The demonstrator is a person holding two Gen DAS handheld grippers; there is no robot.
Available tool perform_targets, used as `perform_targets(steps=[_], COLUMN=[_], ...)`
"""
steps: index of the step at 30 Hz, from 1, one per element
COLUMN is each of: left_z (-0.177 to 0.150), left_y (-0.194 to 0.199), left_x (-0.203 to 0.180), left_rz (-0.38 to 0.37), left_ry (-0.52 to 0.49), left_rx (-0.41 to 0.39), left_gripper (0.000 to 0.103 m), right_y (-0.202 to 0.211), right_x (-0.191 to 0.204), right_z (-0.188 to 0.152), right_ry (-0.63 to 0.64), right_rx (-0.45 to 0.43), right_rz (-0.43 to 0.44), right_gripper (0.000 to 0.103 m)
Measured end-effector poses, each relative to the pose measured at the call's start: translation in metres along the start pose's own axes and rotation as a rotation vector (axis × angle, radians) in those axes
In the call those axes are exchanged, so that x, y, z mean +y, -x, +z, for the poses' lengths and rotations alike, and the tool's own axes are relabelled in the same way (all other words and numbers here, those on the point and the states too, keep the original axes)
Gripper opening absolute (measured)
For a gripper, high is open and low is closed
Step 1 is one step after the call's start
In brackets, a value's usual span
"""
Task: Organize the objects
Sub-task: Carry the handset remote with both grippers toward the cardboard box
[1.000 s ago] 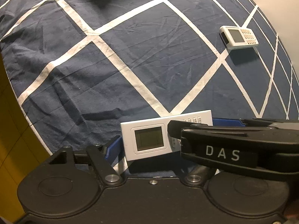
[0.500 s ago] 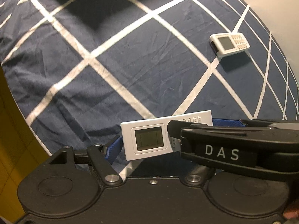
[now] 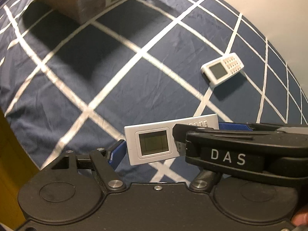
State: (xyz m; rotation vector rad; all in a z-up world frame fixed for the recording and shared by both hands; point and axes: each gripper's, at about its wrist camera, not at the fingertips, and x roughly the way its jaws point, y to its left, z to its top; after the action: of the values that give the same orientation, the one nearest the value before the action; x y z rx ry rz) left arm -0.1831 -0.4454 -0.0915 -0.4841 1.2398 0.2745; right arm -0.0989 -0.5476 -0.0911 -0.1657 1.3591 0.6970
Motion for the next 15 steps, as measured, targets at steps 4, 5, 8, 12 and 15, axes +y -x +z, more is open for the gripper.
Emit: perform_targets(steps=[4,5,8,12,15], left_z=[0.020,0.026,0.045,0.076,0.101], left_y=[0.000,0.000,-0.001,0.001,0.005], left_x=[0.000,0.002,0.008,0.021,0.035], left_rz=[-0.007,-0.011,-0.024,-0.037,-0.038], left_ry=[-0.049,-0.063,-0.104,-0.163,-0.206], left_rx=[-0.008,-0.010,-0.013,-0.001,0.009], left_gripper=[0.071,0.071,0.071,0.071,0.071], right_y=[0.002,0.001,0.000,-0.004,-0.008], right_x=[0.000,0.001,0.007,0.018,0.033], right_z=[0.013,0.017,0.032,0.053,0.071], right_ry=[-0.037,-0.048,-0.078,-0.139,-0.177], right_rx=[-0.031,-0.039,-0.063,-0.083,-0.095], right_rz=[-0.005,-0.007,-0.021,-0.034,-0.033], right_gripper=[0.064,0.064,0.064,0.064,0.064])
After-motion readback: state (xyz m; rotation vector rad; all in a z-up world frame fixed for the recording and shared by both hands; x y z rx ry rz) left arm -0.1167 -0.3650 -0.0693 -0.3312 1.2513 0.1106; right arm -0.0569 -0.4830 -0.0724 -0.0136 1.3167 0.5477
